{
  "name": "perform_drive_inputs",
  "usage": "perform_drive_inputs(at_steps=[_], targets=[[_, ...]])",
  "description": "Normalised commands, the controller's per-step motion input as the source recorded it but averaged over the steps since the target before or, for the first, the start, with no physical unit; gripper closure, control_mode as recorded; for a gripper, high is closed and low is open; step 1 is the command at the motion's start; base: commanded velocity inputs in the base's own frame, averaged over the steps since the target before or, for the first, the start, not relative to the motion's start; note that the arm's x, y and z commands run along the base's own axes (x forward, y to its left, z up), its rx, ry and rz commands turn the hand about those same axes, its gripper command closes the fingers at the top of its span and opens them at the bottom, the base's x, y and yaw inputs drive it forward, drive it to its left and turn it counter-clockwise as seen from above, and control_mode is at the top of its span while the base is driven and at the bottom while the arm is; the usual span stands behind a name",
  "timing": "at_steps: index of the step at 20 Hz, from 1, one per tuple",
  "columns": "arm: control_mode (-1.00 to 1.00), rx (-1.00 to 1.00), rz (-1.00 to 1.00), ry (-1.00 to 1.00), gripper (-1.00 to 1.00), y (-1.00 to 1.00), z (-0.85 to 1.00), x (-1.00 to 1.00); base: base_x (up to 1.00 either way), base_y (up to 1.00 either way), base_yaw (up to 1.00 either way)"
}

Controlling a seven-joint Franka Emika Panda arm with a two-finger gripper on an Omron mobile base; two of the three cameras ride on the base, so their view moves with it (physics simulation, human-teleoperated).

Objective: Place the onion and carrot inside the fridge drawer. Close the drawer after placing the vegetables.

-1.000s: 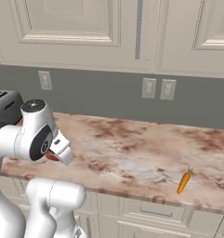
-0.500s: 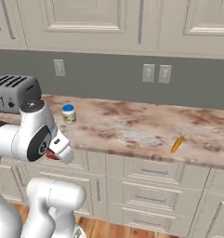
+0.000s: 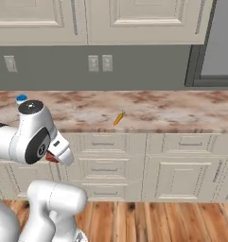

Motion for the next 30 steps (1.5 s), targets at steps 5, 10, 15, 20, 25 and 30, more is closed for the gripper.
perform_drive_inputs(at_steps=[5, 10, 15, 20, 25, 30], targets=[[1.0, 0.0, 0.0, 0.0, 1.0, 0.0, 0.0, 0.0, -0.01, -0.78, -0.43], [1.0, 0.0, 0.0, 0.0, 1.0, 0.0, 0.0, 0.0, 0.0, -0.66, -0.43], [1.0, 0.0, 0.0, 0.0, 1.0, 0.0, 0.0, 0.0, -0.02, -0.07, -0.09], [1.0, 0.0, 0.0, 0.0, 1.0, 0.0, 0.0, 0.0, -0.01, -0.1, 0.19], [1.0, 0.0, 0.0, 0.0, 1.0, 0.0, 0.0, 0.0, 0.0, 0.0, 0.52], [1.0, 0.0, 0.0, 0.0, 1.0, 0.0, 0.0, 0.0, 0.0, 0.1, 0.64]])
